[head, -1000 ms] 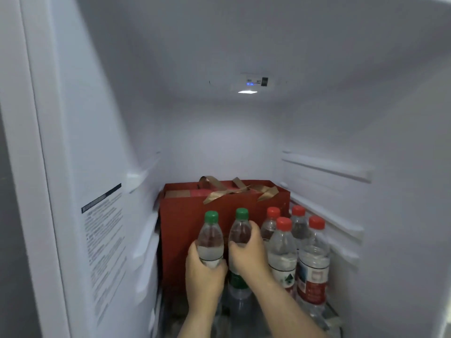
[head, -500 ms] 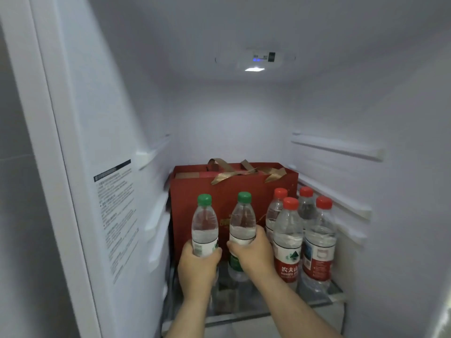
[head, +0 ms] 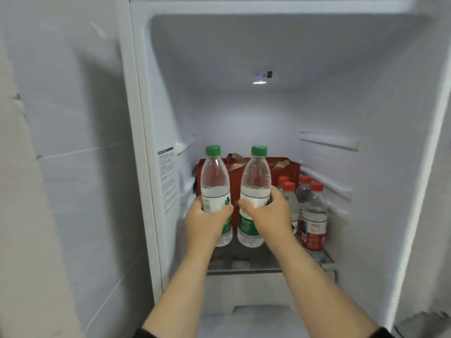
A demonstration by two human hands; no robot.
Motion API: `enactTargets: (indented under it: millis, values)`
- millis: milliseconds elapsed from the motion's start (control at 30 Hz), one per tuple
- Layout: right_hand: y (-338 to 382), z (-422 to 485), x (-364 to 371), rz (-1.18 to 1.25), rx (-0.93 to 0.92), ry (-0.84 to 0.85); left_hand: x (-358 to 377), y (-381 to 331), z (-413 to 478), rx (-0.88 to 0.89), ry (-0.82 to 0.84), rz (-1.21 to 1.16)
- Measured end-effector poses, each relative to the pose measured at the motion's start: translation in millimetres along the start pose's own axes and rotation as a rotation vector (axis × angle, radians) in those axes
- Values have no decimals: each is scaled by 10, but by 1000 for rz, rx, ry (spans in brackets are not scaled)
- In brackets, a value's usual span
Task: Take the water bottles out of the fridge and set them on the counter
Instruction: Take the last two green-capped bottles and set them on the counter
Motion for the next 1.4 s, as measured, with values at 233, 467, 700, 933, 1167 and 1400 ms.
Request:
enactTargets:
  millis: [233, 467, 700, 933, 1167, 1400]
  values:
    - [856, -591, -492, 70, -85, 27, -426, -858, -591, 149, 54, 15]
    - [1553, -1202, -1203, 2, -93, -41, -491, -1508, -1163, 204, 268, -108]
    - [2057, -1826, -1904, -106, -114, -123, -337, -2141, -1661, 341, 546, -382]
    - [2541, -2582, -2732, -273, -144, -246, 74, -2667, -2393, 349, 859, -571]
    - [3163, -3682, -3703, -363, -221, -411, 440, -3220, -3681, 313, 1062, -681]
    - [3833, -5048, -4715, -487, -205, -507, 473, -3904, -5244, 355, 1195, -854]
Point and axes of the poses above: each hand's wrist, its own z-axis towards the middle knuckle, its own x-axis out of the palm, y = z × x, the point moved 7 cm from there along z, towards the middle knuckle, and after that the axes turned 1 degree about y, right-handed, at the moved point
